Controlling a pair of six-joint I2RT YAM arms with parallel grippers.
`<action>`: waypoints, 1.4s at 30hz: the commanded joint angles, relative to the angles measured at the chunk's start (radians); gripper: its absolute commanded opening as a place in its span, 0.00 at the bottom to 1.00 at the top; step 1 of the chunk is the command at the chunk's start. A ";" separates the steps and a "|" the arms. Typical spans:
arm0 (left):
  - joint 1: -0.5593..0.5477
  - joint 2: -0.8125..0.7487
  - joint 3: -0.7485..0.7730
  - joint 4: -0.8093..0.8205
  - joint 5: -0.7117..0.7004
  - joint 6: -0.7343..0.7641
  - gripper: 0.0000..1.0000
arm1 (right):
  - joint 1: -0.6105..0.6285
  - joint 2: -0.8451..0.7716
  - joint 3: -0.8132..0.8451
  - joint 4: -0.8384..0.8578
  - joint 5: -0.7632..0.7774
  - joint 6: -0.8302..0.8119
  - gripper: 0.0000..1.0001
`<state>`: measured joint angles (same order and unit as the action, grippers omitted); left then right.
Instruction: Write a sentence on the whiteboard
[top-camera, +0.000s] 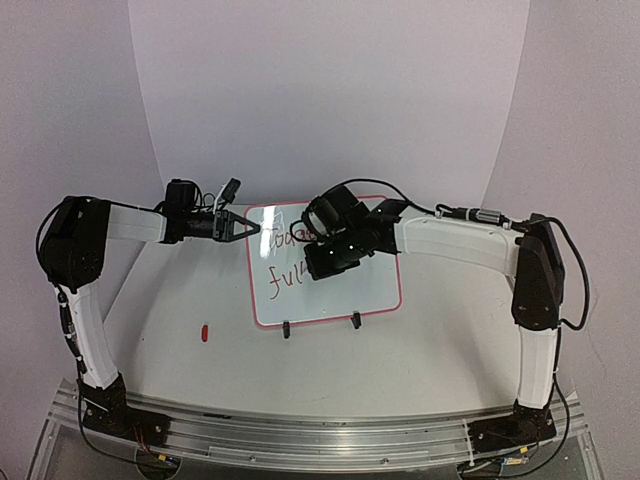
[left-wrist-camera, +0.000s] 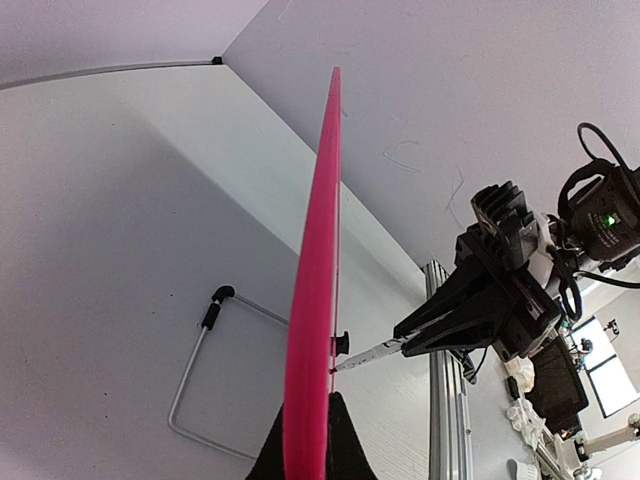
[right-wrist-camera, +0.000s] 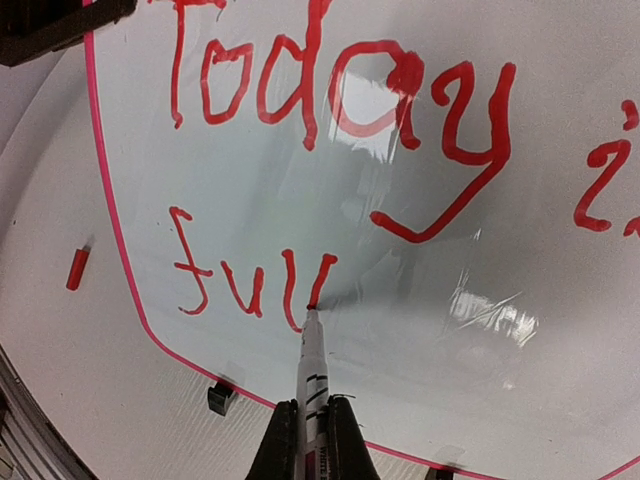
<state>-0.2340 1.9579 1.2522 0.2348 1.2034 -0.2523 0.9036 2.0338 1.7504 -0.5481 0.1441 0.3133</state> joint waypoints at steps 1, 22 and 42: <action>-0.011 0.012 -0.022 -0.002 -0.123 0.103 0.00 | -0.009 -0.020 -0.029 -0.032 0.021 0.019 0.00; -0.010 0.009 -0.023 -0.003 -0.123 0.105 0.00 | -0.010 -0.042 -0.050 -0.058 0.072 0.014 0.00; -0.010 0.012 -0.023 -0.001 -0.122 0.104 0.00 | -0.009 -0.052 0.029 -0.051 0.018 -0.032 0.00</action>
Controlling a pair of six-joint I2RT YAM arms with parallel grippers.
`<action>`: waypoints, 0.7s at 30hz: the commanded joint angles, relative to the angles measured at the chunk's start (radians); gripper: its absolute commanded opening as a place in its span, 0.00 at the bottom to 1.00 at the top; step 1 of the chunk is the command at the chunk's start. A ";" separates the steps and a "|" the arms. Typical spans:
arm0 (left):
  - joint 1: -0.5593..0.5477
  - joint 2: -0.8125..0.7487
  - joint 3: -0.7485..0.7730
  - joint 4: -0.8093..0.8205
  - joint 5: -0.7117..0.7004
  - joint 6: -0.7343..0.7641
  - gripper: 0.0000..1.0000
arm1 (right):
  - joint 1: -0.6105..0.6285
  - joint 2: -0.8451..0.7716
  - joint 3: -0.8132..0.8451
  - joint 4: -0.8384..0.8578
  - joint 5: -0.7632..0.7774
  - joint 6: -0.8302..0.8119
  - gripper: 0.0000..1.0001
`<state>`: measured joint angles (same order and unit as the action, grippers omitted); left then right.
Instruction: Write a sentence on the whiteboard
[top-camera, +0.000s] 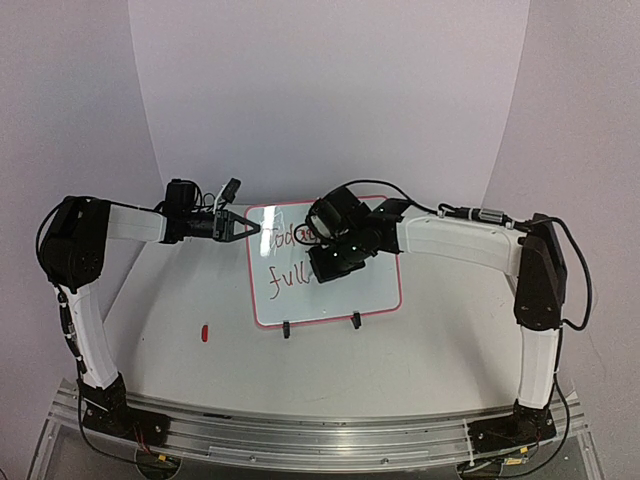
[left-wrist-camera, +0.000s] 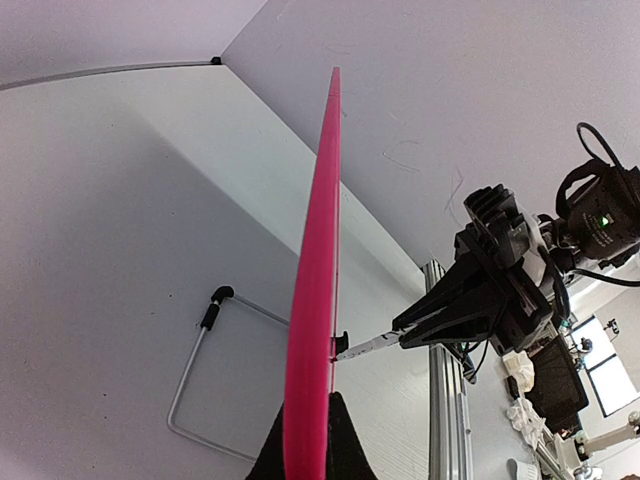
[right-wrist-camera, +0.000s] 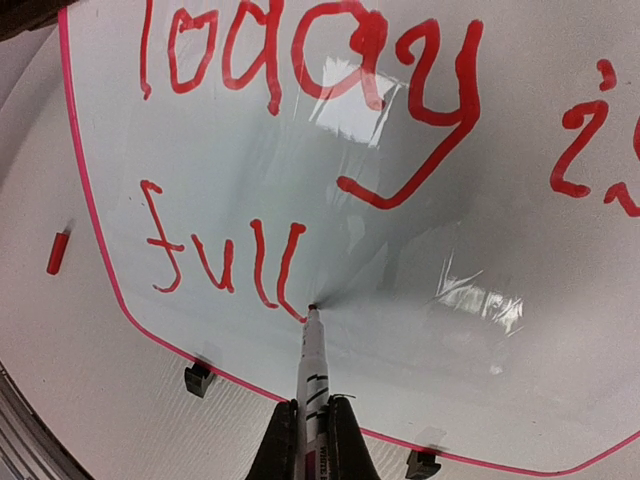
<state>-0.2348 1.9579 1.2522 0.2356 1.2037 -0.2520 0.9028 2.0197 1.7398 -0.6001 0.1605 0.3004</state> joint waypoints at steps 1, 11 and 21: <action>-0.010 0.013 -0.022 -0.002 -0.122 0.103 0.00 | -0.008 -0.048 0.036 0.002 -0.008 -0.020 0.00; -0.010 0.017 -0.020 -0.003 -0.122 0.102 0.00 | -0.009 -0.141 -0.048 0.027 0.020 -0.015 0.00; -0.011 0.017 -0.019 -0.004 -0.124 0.103 0.00 | -0.016 -0.149 -0.087 0.031 0.073 0.015 0.00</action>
<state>-0.2352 1.9579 1.2522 0.2356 1.2041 -0.2520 0.8931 1.8977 1.6637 -0.5846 0.2008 0.2946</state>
